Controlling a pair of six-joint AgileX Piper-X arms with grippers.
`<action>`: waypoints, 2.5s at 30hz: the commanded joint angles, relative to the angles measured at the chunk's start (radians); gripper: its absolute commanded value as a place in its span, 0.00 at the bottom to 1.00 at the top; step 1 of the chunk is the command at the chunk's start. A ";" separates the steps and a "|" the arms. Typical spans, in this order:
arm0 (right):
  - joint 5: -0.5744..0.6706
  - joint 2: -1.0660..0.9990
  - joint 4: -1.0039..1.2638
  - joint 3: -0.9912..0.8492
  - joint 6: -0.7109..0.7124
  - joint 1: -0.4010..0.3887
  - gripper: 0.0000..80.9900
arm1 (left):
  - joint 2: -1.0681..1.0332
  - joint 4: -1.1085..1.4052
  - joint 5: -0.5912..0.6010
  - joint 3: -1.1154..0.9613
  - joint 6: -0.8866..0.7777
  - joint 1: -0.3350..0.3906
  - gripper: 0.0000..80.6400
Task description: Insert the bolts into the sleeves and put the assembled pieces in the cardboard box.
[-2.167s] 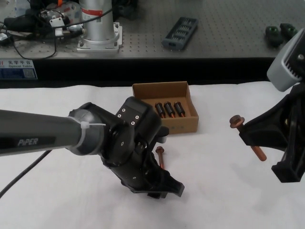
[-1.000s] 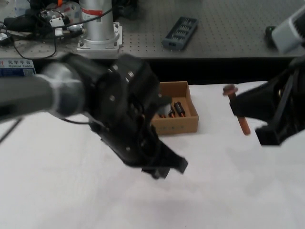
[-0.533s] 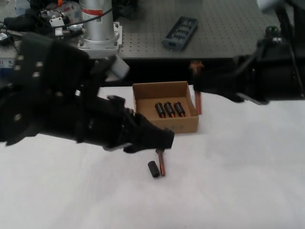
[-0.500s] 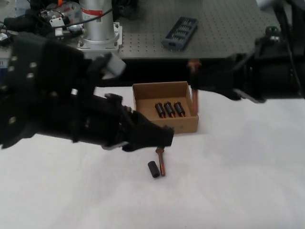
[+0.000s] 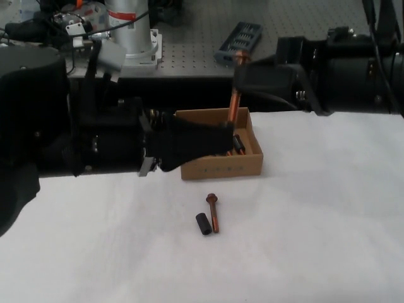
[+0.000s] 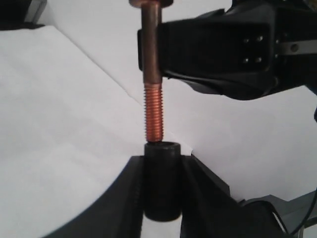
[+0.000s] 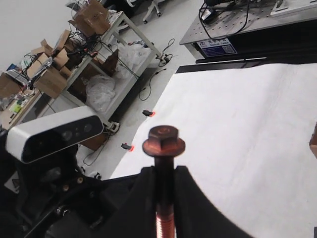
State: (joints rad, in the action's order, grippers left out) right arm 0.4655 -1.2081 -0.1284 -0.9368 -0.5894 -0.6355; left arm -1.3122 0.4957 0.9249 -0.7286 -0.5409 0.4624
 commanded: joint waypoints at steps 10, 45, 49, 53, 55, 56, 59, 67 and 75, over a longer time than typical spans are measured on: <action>0.016 0.000 0.069 -0.006 -0.069 0.005 0.03 | 0.013 0.069 -0.033 0.007 -0.050 -0.002 0.01; 0.110 0.004 -0.097 -0.006 0.164 -0.047 0.03 | 0.013 0.165 -0.094 0.007 -0.111 -0.002 0.01; 0.112 0.004 -0.101 -0.006 0.191 -0.070 0.03 | 0.013 0.165 -0.111 0.007 -0.111 -0.002 0.01; 0.112 0.004 -0.153 -0.006 0.216 -0.074 0.03 | 0.013 0.167 -0.113 0.007 -0.101 -0.002 0.01; 0.112 0.004 -0.198 -0.006 0.255 -0.074 0.03 | 0.013 0.190 -0.113 0.007 -0.101 -0.002 0.01; 0.112 0.004 -0.214 -0.006 0.270 -0.074 0.02 | 0.013 0.206 -0.113 0.007 -0.092 -0.002 0.01; 0.112 0.004 -0.253 -0.006 0.299 -0.074 0.15 | 0.013 0.249 -0.116 0.007 -0.085 -0.002 0.01; 0.012 0.004 -0.262 -0.008 0.295 -0.072 0.55 | 0.013 0.262 -0.121 0.007 -0.085 -0.002 0.01; 0.016 0.038 -0.302 -0.008 0.331 -0.060 0.52 | 0.013 0.224 -0.193 0.007 -0.009 -0.002 0.01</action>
State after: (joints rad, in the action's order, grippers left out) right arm 0.4821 -1.1975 -0.4058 -0.9395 -0.2854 -0.7074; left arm -1.3122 0.7240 0.7929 -0.7082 -0.6207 0.4605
